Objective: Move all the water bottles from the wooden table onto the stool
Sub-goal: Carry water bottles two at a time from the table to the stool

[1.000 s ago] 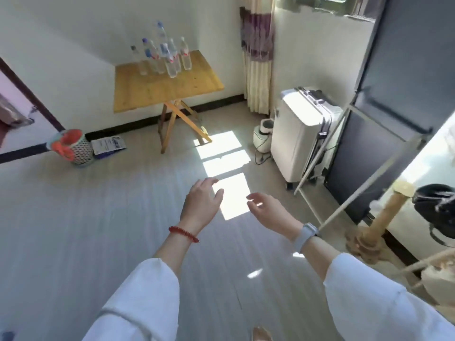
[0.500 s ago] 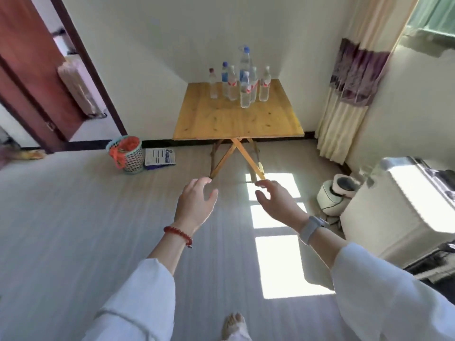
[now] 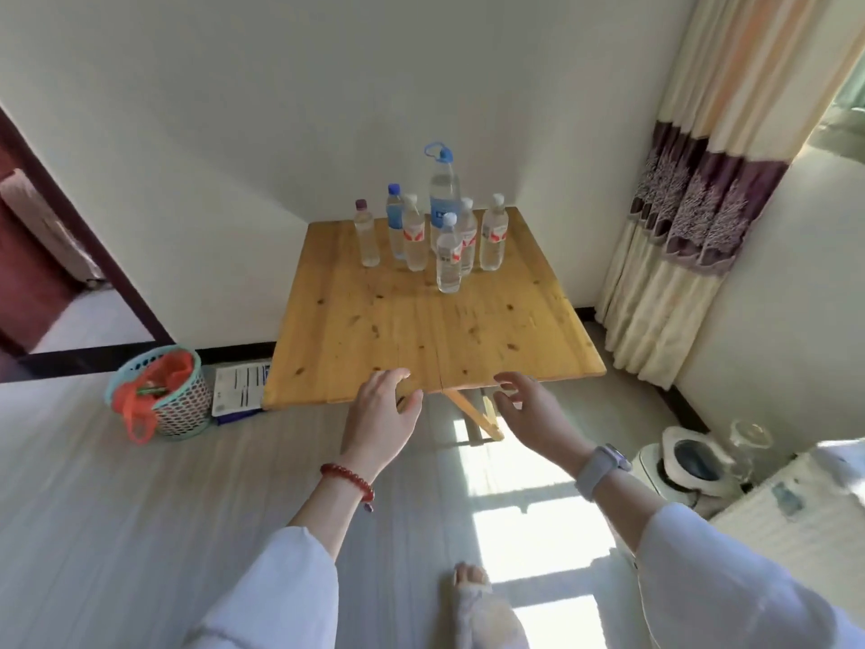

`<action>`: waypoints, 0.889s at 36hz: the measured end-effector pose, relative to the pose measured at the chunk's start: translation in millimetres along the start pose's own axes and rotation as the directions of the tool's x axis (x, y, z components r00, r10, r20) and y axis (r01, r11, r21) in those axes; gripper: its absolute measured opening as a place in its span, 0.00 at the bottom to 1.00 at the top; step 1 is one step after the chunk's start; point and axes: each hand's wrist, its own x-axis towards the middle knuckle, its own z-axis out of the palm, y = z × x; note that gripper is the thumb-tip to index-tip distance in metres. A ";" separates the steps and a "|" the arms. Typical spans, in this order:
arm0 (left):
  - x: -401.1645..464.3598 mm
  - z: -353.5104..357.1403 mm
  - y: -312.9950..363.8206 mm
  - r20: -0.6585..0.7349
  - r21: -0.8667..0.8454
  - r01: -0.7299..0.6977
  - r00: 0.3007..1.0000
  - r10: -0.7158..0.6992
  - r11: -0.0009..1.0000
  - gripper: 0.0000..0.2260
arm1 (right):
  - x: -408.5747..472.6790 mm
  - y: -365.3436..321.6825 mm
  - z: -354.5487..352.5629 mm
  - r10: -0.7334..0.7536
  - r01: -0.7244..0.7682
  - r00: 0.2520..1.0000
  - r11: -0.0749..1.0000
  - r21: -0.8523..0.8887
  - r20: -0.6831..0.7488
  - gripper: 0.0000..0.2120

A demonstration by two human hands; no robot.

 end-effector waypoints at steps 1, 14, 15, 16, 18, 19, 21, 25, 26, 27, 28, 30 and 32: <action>25.0 5.8 -4.2 0.006 0.004 0.002 1.000 -0.002 1.000 0.16 | 24.9 3.4 0.1 0.008 -0.008 1.000 1.000 0.009 0.002 0.15; 308.6 73.5 -22.1 0.040 -0.078 0.046 0.998 -0.043 0.996 0.25 | 294.7 27.2 -7.6 0.147 -0.144 0.988 0.988 0.057 -0.049 0.15; 325.3 82.4 -24.4 0.038 -0.086 0.052 0.998 -0.049 0.995 0.26 | 309.0 30.7 -6.3 0.160 -0.158 0.986 0.986 0.056 -0.050 0.16; 342.1 91.8 -26.5 0.040 -0.095 0.057 0.998 -0.053 0.994 0.28 | 322.5 34.7 -4.5 0.175 -0.172 0.983 0.984 0.052 -0.055 0.16; 375.3 111.5 -30.4 0.059 -0.116 0.063 0.997 -0.056 0.991 0.30 | 348.0 43.1 0.4 0.201 -0.198 0.977 0.979 0.046 -0.072 0.16; 391.4 121.5 -32.5 0.070 -0.133 0.066 0.996 -0.057 0.989 0.32 | 359.9 47.3 3.7 0.214 -0.211 0.973 0.976 0.047 -0.083 0.16; 421.5 141.1 -37.0 0.081 -0.174 0.074 0.995 -0.060 0.982 0.34 | 382.7 54.7 11.2 0.244 -0.239 0.964 0.969 0.057 -0.103 0.15; 473.7 177.6 -49.6 0.095 -0.193 0.084 0.993 -0.067 0.977 0.39 | 423.9 65.8 26.2 0.324 -0.315 0.936 0.946 0.083 -0.137 0.15; 484.3 185.8 -52.1 0.107 -0.194 0.101 0.991 -0.082 0.976 0.40 | 432.7 68.4 29.4 0.338 -0.328 0.930 0.941 0.086 -0.145 0.15; 493.4 193.3 -54.2 0.116 -0.198 0.115 0.989 -0.093 0.973 0.41 | 440.9 71.3 32.1 0.350 -0.340 0.924 0.936 0.088 -0.155 0.14; 501.8 200.6 -55.7 0.116 -0.208 0.114 0.989 -0.091 0.972 0.41 | 448.5 74.2 34.3 0.363 -0.352 0.917 0.931 0.092 -0.164 0.14; 514.7 212.4 -58.2 0.096 -0.260 0.094 0.993 -0.071 0.961 0.39 | 461.6 78.8 38.2 0.387 -0.374 0.906 0.921 0.107 -0.169 0.14; 527.6 219.6 -61.2 0.085 -0.341 0.074 0.995 -0.048 0.937 0.36 | 474.1 83.2 40.8 0.409 -0.391 0.897 0.911 0.130 -0.169 0.14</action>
